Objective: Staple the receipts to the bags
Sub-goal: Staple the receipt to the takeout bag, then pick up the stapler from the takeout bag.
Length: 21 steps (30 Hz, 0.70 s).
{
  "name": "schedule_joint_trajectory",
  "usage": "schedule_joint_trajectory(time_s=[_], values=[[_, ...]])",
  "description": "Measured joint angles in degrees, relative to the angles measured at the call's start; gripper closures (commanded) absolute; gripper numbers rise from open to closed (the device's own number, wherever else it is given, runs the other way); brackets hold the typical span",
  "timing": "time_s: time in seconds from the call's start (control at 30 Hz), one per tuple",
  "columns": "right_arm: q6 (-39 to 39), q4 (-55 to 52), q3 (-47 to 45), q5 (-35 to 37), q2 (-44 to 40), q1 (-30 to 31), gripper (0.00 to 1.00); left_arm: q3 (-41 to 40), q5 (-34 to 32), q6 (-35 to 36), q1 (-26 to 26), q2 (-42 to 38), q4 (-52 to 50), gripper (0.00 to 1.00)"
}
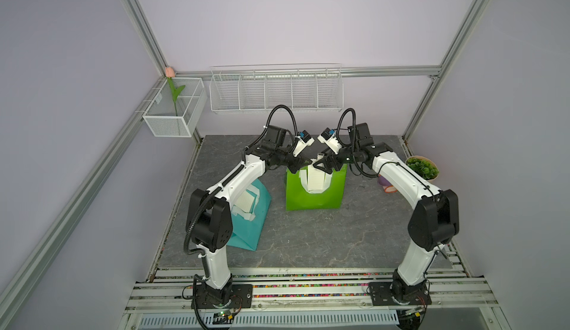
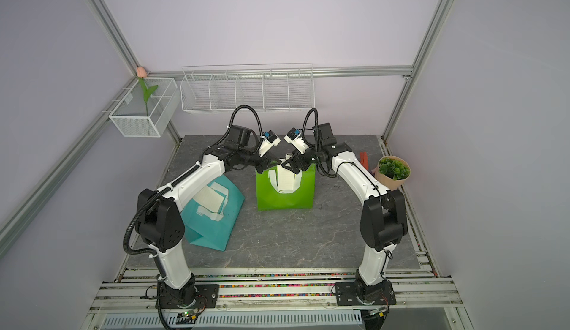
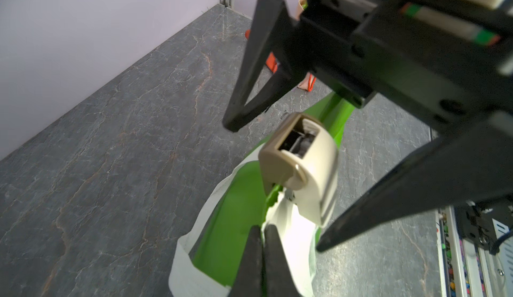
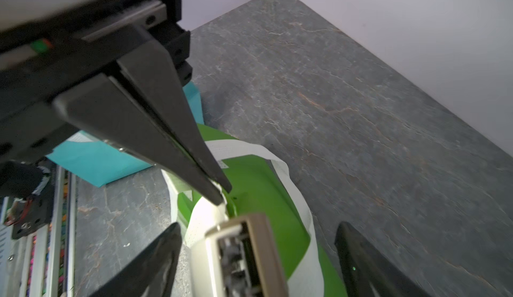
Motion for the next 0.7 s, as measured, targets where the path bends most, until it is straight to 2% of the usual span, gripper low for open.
schedule_joint_trajectory(time_s=[0.17,0.27,0.33,0.4,0.47,0.6,0.7], values=[[10.56,6.97,-10.91,13.9,-12.61,3.37,0.11,-8.15,-4.7,-11.58,-0.57,-3.08,11.21,1.0],[14.97,9.05,-12.52,22.29,-16.9,8.39,0.01,-9.14,-9.97,-15.76,-2.67,-4.13,13.51,1.0],[17.53,10.51,-13.35,25.99,-18.36,11.19,0.14,-9.09,-12.41,-17.81,-4.31,-4.2,14.23,1.0],[20.37,12.17,-14.67,29.86,-19.04,12.85,0.2,-9.07,-13.7,-19.54,-5.57,-4.2,14.29,1.0],[22.43,13.22,-15.96,33.81,-19.15,13.51,0.34,-9.07,-15.32,-21.29,-5.95,-4.2,14.32,1.0],[24.76,14.14,-16.85,40.04,-18.21,13.57,0.36,-9.07,-17.0,-22.99,-5.84,-4.33,14.67,1.0],[24.85,15.04,-16.83,42.16,-17.0,13.57,0.38,-9.07,-17.29,-23.43,-5.84,-4.35,14.69,1.0]])
